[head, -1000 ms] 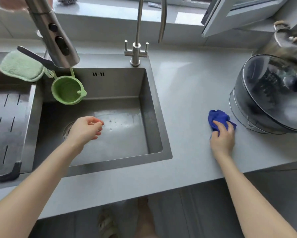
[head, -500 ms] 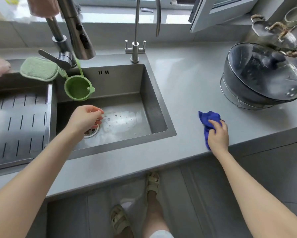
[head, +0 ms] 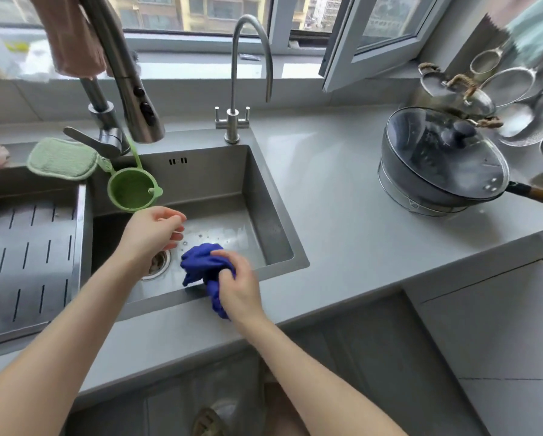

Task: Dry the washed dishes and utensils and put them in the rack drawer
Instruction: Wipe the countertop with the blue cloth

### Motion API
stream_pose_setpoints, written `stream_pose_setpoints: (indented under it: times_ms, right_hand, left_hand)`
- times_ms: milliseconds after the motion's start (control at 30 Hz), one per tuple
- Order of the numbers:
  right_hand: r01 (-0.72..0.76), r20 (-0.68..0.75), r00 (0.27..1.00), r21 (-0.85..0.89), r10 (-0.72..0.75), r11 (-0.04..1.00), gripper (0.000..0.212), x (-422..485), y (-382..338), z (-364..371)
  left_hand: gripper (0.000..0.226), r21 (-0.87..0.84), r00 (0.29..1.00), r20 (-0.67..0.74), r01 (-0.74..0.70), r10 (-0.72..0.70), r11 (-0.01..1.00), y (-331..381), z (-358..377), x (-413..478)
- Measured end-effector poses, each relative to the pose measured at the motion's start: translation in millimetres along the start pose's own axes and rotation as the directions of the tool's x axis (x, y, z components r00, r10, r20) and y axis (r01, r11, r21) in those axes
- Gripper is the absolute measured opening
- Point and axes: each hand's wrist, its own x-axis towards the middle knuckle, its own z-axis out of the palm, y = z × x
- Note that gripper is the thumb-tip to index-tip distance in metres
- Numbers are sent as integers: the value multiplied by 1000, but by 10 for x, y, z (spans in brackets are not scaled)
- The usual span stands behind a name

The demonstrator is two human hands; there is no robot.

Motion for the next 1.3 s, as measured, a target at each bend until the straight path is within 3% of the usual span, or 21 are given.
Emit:
stream_pose_setpoints:
  times_ms: [100,167,200,233,267,300,333,367,400,467,533,567,667,800,900,1033,1133,1233,1300]
  right_hand:
    - [-195,-4,974,489,226,850,34,306,-252,-704]
    - [-214,7,960,661,279,719,27,584,-313,-1276]
    - [-226,-22,948,660,319,717,30,750,-278,-1528]
    - [-250,-86,930,562,356,789,33,908,-194,-1753]
    - [-275,-195,915,338,353,900,35,1032,-100,-1959]
    - [-304,-358,892,-26,275,952,38,1127,9,-2125]
    - [-320,-493,865,-396,94,861,41,1205,125,-2271]
    - [-285,-482,871,-653,-95,701,46,1274,237,-2372]
    - [-212,-374,913,-774,-161,596,53,1327,334,-2397]
    - [-51,-113,987,-899,-117,435,67,1444,555,-2299]
    - [67,61,998,-951,-29,302,76,1614,788,-2210]
    - [98,92,995,-953,-37,286,77,1749,820,-2219]
    - [54,52,999,-955,-16,290,77,2352,720,-2395]
    - [-151,-160,987,-942,-6,301,65,3516,459,-2472]
    - [-160,-169,986,-934,1,320,62,4346,250,-2180]
    - [70,53,997,-948,-64,311,56,4874,-10,-1352]
    - [292,267,956,-912,-123,288,52,4622,-15,-933]
    - [524,447,847,-793,-288,311,48,3687,248,-1087]
    - [673,598,738,-685,-312,279,46,2971,474,-1416]
  left_hand:
    - [17,-29,1000,-18,2,-2,1000,88,-17,80]
    - [17,-34,1000,-12,10,-11,999,126,-3,153]
    - [17,-35,1000,-7,15,-16,999,145,19,200]
    - [17,-32,1000,-3,21,-21,999,162,49,245]
    - [16,-25,1000,-3,26,-26,999,182,84,292]
    - [17,-15,1000,-8,29,-30,999,206,124,345]
    - [17,-10,999,-16,33,-33,999,230,169,403]
    - [17,-8,999,-23,36,-36,999,260,220,466]
    - [18,-5,999,-27,39,-40,999,296,272,536]
    - [17,2,998,-30,52,-52,999,371,383,684]
    - [18,0,997,-38,67,-67,998,435,484,844]
    - [18,-1,996,-42,74,-74,997,463,526,931]
    - [19,-14,993,-57,102,-103,995,514,610,1179]
    - [21,-33,980,-119,157,-160,987,517,611,1475]
    - [21,-59,965,-177,186,-194,981,506,592,1643]
    - [19,-76,950,-216,215,-226,974,535,599,1792]
    - [18,-90,942,-230,232,-247,969,572,603,1840]
    - [18,-89,936,-224,258,-271,962,569,579,1815]
    - [18,-66,940,-201,267,-275,961,544,557,1781]
